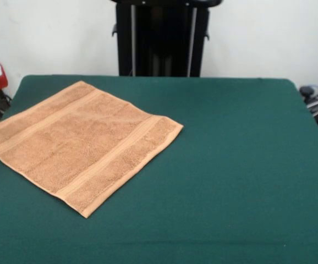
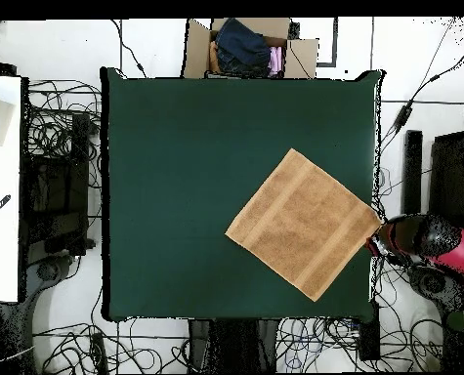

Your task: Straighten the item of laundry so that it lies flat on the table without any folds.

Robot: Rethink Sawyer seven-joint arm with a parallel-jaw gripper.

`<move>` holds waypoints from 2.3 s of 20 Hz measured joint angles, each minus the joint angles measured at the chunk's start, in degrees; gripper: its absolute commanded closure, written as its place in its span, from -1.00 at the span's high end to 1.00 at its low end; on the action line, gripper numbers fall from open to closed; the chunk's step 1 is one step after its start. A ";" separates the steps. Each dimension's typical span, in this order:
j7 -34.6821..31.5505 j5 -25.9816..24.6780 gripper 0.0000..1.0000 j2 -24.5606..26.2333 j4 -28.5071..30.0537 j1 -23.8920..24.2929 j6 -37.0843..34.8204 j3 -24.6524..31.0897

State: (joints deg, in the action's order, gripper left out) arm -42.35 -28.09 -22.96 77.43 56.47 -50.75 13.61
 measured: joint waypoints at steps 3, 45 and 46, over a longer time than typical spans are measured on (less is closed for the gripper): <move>0.00 0.00 1.00 -0.16 0.25 -0.01 0.01 -0.25; -2.12 2.56 1.00 -13.50 16.00 -10.77 11.77 -11.59; -2.12 2.69 1.00 -13.50 16.00 -10.82 11.77 -11.65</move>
State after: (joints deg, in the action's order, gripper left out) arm -44.48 -25.40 -36.46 93.43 45.66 -38.98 1.96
